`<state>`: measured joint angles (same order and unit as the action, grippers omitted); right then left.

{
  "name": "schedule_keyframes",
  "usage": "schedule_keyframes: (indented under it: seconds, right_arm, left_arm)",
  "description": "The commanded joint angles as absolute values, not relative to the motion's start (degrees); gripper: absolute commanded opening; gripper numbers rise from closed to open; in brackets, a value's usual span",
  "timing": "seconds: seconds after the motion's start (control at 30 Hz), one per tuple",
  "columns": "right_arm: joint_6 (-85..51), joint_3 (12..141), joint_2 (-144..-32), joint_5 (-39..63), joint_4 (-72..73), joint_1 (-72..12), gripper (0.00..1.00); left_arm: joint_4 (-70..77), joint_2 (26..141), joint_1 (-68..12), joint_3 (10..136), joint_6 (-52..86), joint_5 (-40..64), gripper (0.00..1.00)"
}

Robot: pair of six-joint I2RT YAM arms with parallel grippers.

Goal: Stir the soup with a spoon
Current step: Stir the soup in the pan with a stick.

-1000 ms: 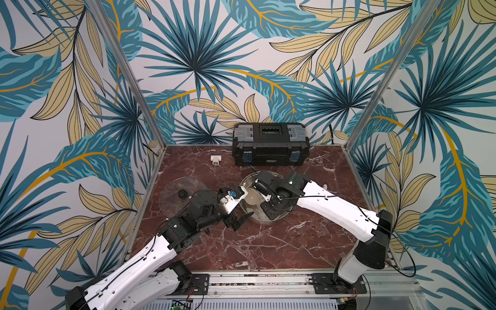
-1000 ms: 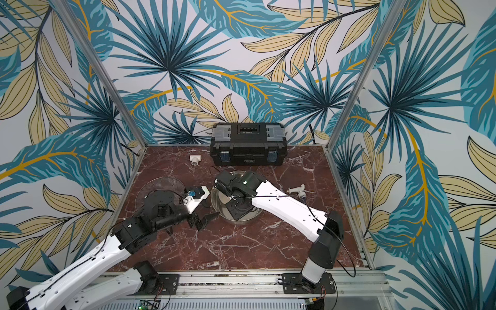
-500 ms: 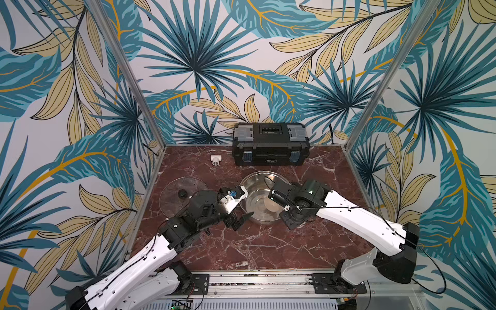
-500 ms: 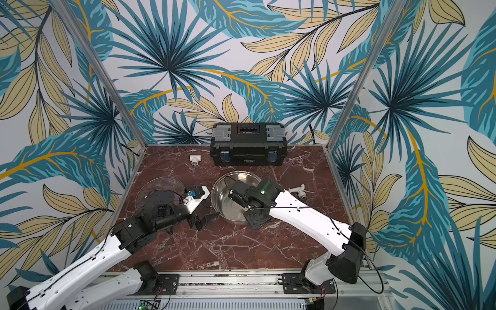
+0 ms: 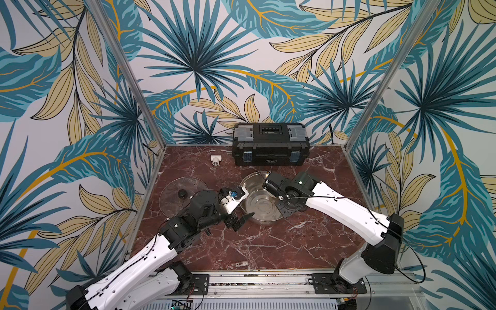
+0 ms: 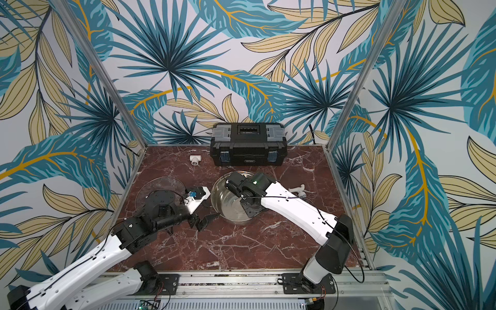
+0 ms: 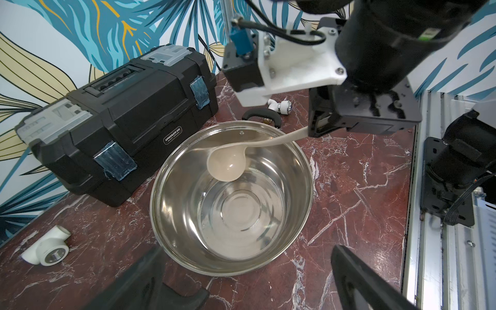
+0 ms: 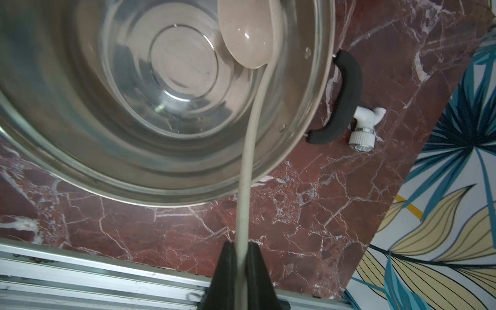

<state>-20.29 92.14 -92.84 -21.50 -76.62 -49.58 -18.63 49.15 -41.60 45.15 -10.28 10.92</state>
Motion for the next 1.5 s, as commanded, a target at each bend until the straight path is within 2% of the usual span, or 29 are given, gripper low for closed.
schedule_keyframes:
  seconds: [0.0,0.23,0.43,0.73,1.07,1.27,1.47]
  right_arm:
    - [-18.8,94.9,-94.9,-18.3,-73.2,-49.7,0.0]
    - [-18.1,94.3,-94.7,-9.3,-70.9,-50.8,0.0]
    - [-19.0,90.2,-90.0,-4.9,-71.4,-51.0,0.0]
    - [-20.8,82.8,-83.1,-11.1,-76.6,-51.0,0.0]
    - [-22.4,83.0,-84.2,-20.5,-76.5,-49.2,0.0]
    - [-20.3,87.4,-88.0,-20.6,-73.3,-48.4,0.0]
    - [-19.1,93.7,-93.3,-13.9,-70.8,-48.4,0.0]
  left_arm:
    - [-17.4,49.3,-41.9,44.0,-10.7,11.0,1.0]
    - [-17.4,49.5,-42.1,44.0,-10.7,11.2,1.0]
    - [-17.2,49.6,-42.1,44.0,-10.8,11.3,1.0]
    - [-16.5,49.7,-42.2,43.9,-10.7,11.9,1.0]
    - [-16.5,49.3,-42.2,43.7,-9.6,12.7,1.0]
    - [-14.2,49.4,-42.2,43.8,-7.9,11.4,1.0]
    - [-13.0,50.4,-42.1,44.5,-5.8,11.9,1.0]
